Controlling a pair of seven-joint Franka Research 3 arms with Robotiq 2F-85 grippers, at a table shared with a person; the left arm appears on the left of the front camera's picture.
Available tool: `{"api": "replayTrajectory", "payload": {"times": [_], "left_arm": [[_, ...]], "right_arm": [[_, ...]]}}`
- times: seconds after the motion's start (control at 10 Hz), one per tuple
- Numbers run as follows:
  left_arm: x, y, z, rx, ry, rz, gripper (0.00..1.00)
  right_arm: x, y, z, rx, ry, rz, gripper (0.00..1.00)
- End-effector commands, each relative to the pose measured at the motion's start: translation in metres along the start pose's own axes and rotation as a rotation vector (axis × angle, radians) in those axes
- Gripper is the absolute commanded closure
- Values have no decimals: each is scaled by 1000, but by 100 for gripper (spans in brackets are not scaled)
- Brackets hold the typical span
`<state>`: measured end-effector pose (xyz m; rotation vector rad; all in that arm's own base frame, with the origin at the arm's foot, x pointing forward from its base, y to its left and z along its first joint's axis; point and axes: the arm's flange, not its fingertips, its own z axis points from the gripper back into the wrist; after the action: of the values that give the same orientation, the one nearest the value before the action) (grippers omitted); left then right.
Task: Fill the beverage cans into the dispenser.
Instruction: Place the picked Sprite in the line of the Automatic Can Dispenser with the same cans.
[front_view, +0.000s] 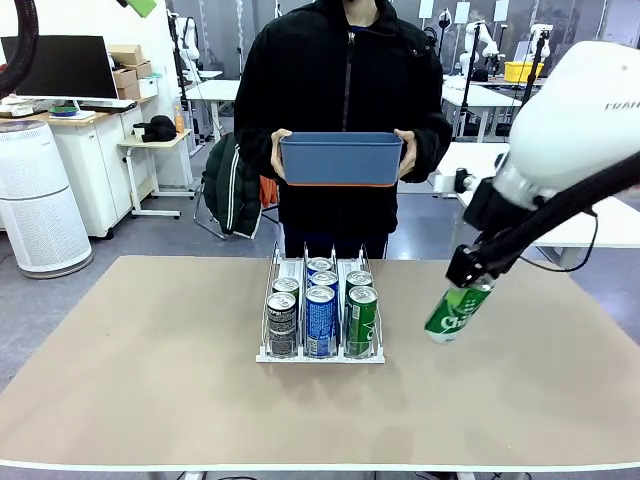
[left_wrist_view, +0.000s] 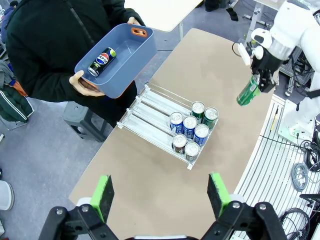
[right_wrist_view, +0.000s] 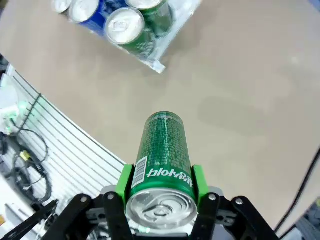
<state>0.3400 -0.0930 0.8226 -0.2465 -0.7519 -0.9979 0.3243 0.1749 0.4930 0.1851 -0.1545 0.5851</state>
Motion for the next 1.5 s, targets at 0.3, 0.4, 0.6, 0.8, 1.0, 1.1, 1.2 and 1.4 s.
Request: {"api": "replayTrajectory", "payload": {"times": [0.3, 0.4, 0.6, 0.8, 1.0, 1.1, 1.2, 1.4], "left_arm": [[-1, 1, 0, 4, -4, 2, 0], [-1, 1, 0, 4, -4, 2, 0], [-1, 1, 0, 4, -4, 2, 0], [-1, 1, 0, 4, -4, 2, 0], [-1, 1, 0, 4, -4, 2, 0], [-1, 1, 0, 4, -4, 2, 0], [-1, 1, 0, 4, -4, 2, 0], [-1, 1, 0, 4, -4, 2, 0]], "right_arm": [[35, 78, -30, -64, -8, 121, 42], [43, 90, -39, -85, -17, 123, 42], [65, 95, -56, -139, -59, 151, 42], [78, 94, -62, -228, -25, 268, 42], [58, 97, -58, -112, -42, 182, 42], [58, 97, -58, -112, -42, 182, 42], [66, 94, -66, -141, -26, 216, 42], [81, 90, -81, -152, -120, 178, 42]]}}
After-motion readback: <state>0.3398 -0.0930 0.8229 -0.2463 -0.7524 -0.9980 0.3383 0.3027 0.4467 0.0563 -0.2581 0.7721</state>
